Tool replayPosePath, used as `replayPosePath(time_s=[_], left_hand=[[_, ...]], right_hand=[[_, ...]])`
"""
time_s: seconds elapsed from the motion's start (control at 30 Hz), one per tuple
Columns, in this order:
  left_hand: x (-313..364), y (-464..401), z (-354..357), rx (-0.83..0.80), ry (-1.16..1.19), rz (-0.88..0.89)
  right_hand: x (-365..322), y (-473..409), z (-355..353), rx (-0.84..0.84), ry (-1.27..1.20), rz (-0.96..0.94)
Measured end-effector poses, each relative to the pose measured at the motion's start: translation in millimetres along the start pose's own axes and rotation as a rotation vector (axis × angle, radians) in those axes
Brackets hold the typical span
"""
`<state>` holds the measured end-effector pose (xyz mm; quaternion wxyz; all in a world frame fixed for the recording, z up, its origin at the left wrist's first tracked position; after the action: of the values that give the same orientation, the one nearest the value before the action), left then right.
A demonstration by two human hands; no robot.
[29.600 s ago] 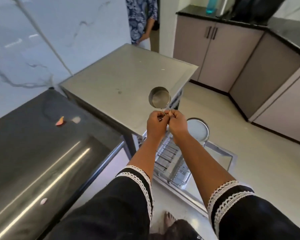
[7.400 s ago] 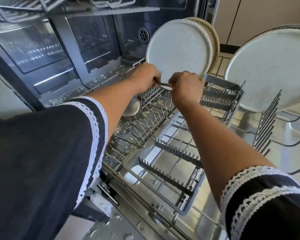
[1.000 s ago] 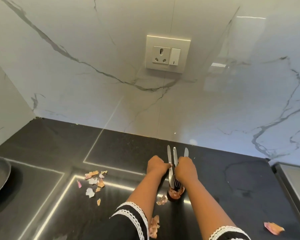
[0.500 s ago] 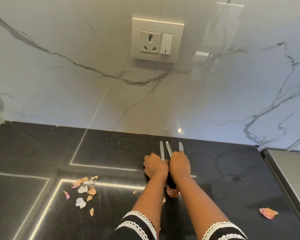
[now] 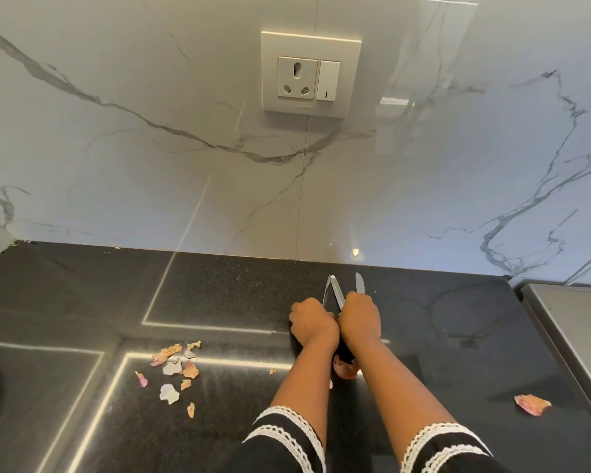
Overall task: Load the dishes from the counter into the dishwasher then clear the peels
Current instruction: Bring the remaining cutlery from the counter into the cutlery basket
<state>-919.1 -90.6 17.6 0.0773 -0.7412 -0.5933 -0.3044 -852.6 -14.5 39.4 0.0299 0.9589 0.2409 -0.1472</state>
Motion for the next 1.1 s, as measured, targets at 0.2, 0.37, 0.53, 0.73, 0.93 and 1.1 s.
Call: replayPosePath(time_s=[0.2, 0.37, 0.53, 0.73, 0.93, 1.1], left_hand=[[-8.3, -9.2, -2.2, -0.091, 0.095, -0.053], [-15.0, -14.8, -2.9, -0.148, 0.165, -0.059], [-21.5, -7.7, -3.9, -0.079, 0.253, 0.027], [-24.5, 7.1, -14.5, -0.088, 0.468, -0.048], [-31.2, 33.2, -28.1, -0.016, 0.551, -0.008], [-28.8, 54.9, -39.4, 0.042, 0.575, 0.057]], right_hand=[[0.6, 1.3, -0.6, -0.047, -0.088, 0.109], [-3.1, 8.7, -1.2, -0.092, -0.213, 0.157], [-0.8, 28.1, -1.6, -0.052, -0.271, 0.147], [8.5, 43.1, -16.6, -0.006, -0.319, 0.137], [26.6, 51.4, -40.2, 0.049, -0.388, 0.167], [47.7, 63.0, -62.4, 0.091, -0.420, 0.210]])
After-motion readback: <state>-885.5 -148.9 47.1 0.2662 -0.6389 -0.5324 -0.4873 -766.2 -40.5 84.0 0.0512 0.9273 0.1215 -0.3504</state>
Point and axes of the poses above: each hand's wrist, its own y-axis away from the middle knuckle, its own z-axis out of the palm, x = y × z, the point moved 5 cm from there along -y, towards the middle knuckle, and after that the axes turned 10 degrees about x, right-handed, at the moved point
